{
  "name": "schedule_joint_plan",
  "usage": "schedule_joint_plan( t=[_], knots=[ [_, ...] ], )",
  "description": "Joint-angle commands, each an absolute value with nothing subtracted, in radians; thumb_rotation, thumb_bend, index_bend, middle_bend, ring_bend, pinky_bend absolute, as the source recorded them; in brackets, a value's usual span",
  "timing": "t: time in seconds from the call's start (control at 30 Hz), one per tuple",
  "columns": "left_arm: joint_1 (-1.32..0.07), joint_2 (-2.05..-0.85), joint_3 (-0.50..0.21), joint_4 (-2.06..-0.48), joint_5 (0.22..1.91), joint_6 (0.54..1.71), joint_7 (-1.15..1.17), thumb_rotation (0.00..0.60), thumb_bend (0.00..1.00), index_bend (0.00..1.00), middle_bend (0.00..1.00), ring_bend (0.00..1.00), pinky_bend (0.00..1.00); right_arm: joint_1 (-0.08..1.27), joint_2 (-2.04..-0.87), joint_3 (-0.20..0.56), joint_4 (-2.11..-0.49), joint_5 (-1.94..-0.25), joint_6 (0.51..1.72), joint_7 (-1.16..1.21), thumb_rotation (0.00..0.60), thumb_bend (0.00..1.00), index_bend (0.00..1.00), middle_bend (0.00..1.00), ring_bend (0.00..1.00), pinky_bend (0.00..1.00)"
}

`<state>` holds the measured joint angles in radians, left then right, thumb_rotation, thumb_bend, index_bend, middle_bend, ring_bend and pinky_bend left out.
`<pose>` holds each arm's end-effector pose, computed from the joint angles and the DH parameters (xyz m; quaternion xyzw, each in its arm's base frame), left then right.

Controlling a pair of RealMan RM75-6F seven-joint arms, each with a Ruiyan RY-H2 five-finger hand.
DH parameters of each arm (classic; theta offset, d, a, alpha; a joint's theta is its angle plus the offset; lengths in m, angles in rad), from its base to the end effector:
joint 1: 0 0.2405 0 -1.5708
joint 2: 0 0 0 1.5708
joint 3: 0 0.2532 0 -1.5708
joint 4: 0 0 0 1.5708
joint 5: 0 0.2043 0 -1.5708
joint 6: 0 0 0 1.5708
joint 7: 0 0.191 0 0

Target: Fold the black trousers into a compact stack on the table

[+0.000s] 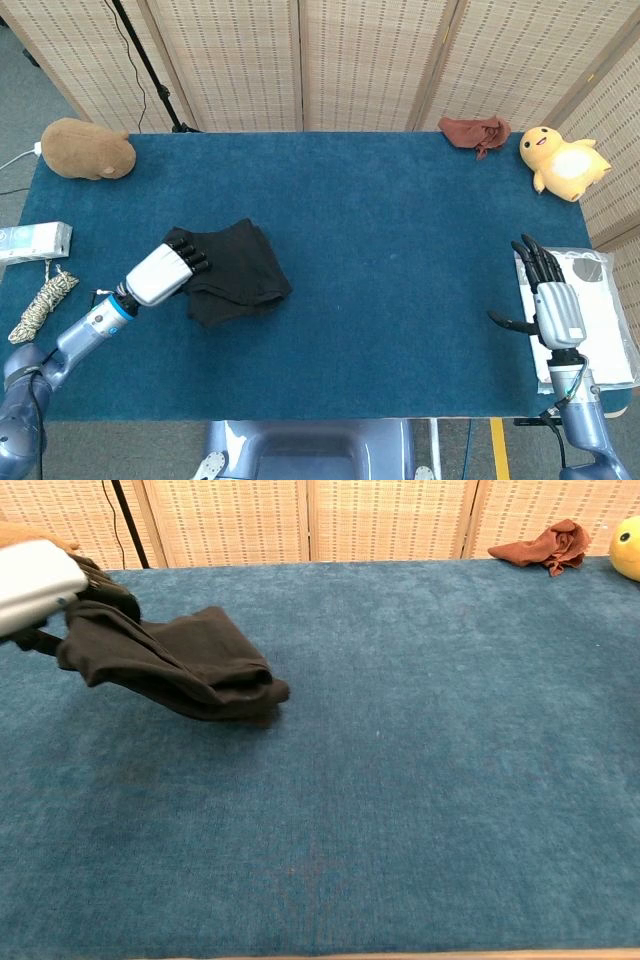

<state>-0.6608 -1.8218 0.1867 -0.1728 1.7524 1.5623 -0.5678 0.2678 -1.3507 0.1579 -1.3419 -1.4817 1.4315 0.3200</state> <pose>-0.2186 0.3875 0.0289 -0.8135 -0.0959 -0.4481 0.3581 -0.2843 -0.3070 0.1267 0.5443 -0.4133 0.5294 0.5026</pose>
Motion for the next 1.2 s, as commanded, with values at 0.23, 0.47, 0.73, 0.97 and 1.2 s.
schedule_joint_plan(
  t=[0.23, 0.47, 0.73, 0.97, 1.2],
  knots=[
    [-0.469, -1.658, 0.226, -0.233, 1.774, 1.75, -0.62, 0.6, 0.62, 0.74, 0.58, 0.6, 0.45, 0.277, -1.362, 0.139, -1.351, -1.497, 1.411, 0.303, 0.6, 0.0, 0.0, 0.0, 0.0, 0.07],
    [-0.344, -1.599, 0.263, -0.253, 1.797, 1.808, -0.616, 0.6, 0.62, 0.74, 0.58, 0.6, 0.45, 0.285, -1.375, 0.128, -1.347, -1.505, 1.395, 0.289, 0.6, 0.0, 0.0, 0.0, 0.0, 0.07],
    [-0.284, -1.598, 0.3, -0.23, 1.831, 1.785, -0.622, 0.6, 0.57, 0.63, 0.5, 0.52, 0.45, 0.292, -1.381, 0.122, -1.341, -1.509, 1.385, 0.29, 0.6, 0.0, 0.0, 0.0, 0.0, 0.07],
    [-0.291, -1.574, 0.343, -0.211, 1.881, 1.774, -0.618, 0.6, 0.22, 0.26, 0.16, 0.18, 0.21, 0.286, -1.375, 0.122, -1.351, -1.514, 1.401, 0.291, 0.6, 0.0, 0.0, 0.0, 0.0, 0.07],
    [-0.269, -1.538, 0.347, -0.203, 1.892, 1.836, -0.58, 0.6, 0.05, 0.0, 0.0, 0.0, 0.05, 0.282, -1.368, 0.117, -1.37, -1.525, 1.414, 0.287, 0.6, 0.0, 0.0, 0.0, 0.0, 0.07]
  ],
)
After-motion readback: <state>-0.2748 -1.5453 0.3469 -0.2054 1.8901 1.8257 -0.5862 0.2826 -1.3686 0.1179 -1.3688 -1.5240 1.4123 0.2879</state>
